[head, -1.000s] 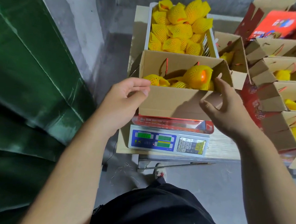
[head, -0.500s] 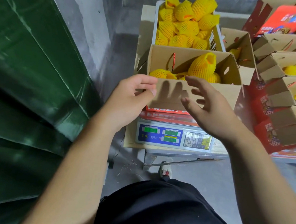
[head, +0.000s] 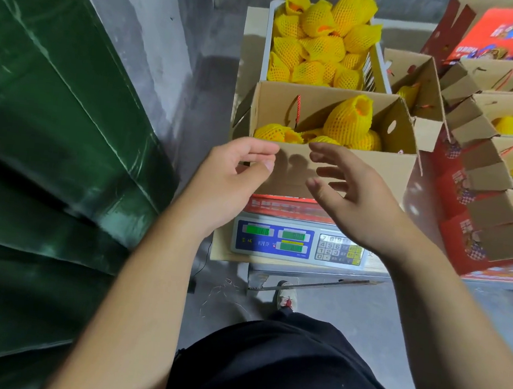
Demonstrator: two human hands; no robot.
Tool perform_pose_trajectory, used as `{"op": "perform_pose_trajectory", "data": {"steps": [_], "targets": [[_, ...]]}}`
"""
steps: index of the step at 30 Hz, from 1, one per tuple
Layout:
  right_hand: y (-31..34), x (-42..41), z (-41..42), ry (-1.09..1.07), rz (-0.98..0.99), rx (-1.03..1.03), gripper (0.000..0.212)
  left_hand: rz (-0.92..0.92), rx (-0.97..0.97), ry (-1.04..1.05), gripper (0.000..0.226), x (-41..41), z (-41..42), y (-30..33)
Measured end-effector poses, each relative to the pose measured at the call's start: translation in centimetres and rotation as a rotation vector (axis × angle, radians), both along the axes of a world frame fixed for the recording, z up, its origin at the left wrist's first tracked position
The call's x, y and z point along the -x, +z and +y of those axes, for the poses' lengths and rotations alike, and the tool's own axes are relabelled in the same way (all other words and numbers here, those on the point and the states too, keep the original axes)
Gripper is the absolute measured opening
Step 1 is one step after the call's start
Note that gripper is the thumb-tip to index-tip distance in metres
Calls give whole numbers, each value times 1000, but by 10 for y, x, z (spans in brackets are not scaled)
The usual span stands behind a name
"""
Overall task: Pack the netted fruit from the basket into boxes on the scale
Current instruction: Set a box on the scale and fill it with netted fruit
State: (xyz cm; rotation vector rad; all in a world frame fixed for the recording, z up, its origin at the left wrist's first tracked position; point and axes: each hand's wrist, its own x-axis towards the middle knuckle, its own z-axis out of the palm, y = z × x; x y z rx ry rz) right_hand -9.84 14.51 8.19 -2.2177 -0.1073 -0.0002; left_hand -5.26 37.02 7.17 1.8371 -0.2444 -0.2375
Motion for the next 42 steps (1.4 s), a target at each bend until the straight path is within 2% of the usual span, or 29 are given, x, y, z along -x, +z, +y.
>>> {"op": "perform_pose_trajectory", "data": {"steps": [3,7,10,13,15,17,20,25,27,30,33,35,39,42], "targets": [[0,-11,-6,-29,-86,-44,44,-31,20,12,27,-7,-8,2],[2,-38,-25,-310,-243,33,45,-49,60,25,25,-22,-20,10],[7,-68,-50,-381,-106,192,55,-55,43,30,25,-37,-31,15],[11,-96,-60,-339,133,391,65,-55,36,26,24,-54,-47,21],[11,-110,-59,-241,180,448,67,-52,23,14,24,-68,-60,26],[11,-120,-57,-58,75,323,60,-61,0,-2,24,-83,-73,31],[11,-132,-65,126,-61,-19,39,-71,-34,-2,24,-108,-88,34],[3,-185,-121,-83,-140,-100,28,-79,-135,-17,21,-161,-110,36],[-3,-223,-150,-127,-147,38,31,-84,-189,-46,20,-192,-123,35],[-26,-293,-184,-106,-64,375,39,-73,-296,-96,22,-246,-157,21],[-63,-348,-200,65,45,751,53,-49,-536,-174,29,-296,-194,0],[-86,-366,-207,200,43,1005,66,-55,-742,-244,36,-324,-210,-19],[-109,-386,-212,284,67,1294,100,-104,-1161,-312,65,-373,-223,-53],[-112,-392,-211,329,104,1387,110,-27,-1241,-308,86,-396,-228,-72]]}}
